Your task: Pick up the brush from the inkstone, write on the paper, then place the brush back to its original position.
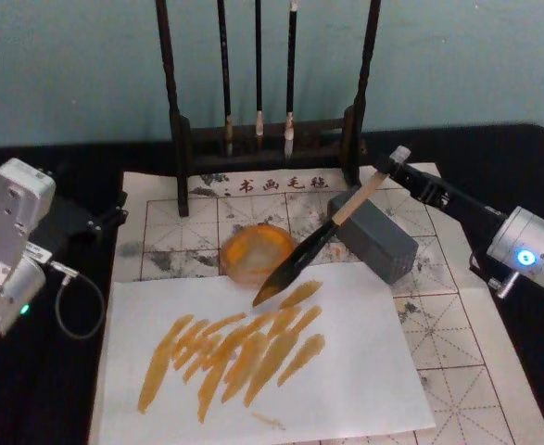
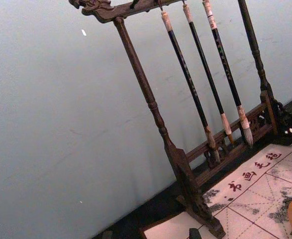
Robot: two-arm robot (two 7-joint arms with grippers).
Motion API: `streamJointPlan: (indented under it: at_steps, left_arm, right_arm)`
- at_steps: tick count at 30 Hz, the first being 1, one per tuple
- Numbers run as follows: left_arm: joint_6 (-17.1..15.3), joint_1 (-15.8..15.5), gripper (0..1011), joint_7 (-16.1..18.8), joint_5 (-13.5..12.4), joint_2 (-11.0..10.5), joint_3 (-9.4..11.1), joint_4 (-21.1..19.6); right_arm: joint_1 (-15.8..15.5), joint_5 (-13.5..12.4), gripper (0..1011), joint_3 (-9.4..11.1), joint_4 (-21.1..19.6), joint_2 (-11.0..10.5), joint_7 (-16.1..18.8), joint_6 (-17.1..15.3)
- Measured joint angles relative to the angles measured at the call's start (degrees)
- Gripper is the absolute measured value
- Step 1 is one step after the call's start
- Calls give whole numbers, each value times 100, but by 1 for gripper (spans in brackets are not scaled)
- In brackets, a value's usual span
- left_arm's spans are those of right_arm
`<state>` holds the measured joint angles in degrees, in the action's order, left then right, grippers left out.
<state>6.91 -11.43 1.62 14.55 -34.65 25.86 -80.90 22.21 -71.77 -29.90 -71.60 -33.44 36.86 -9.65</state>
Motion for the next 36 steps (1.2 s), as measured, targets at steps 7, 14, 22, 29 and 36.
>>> streamJointPlan:
  at_steps: [7, 14, 22, 29, 36]
  left_arm:
    - [0, 0, 1001, 0, 0, 0, 0, 0]
    - [0, 0, 1001, 0, 0, 0, 0, 0]
    - [0, 0, 1001, 0, 0, 0, 0, 0]
    - [0, 0, 1001, 0, 0, 0, 0, 0]
    - [0, 0, 1001, 0, 0, 0, 0, 0]
  right_arm:
    - [23, 153, 189, -39, -18, 16, 39, 29]
    - [32, 219, 189, -49, -16, 49, 65, 21]
    - [59, 309, 189, -69, 17, 78, 108, 3]
    - [69, 388, 189, -88, 45, 89, 109, -22]
    - [66, 418, 189, -69, 62, 93, 91, -37]
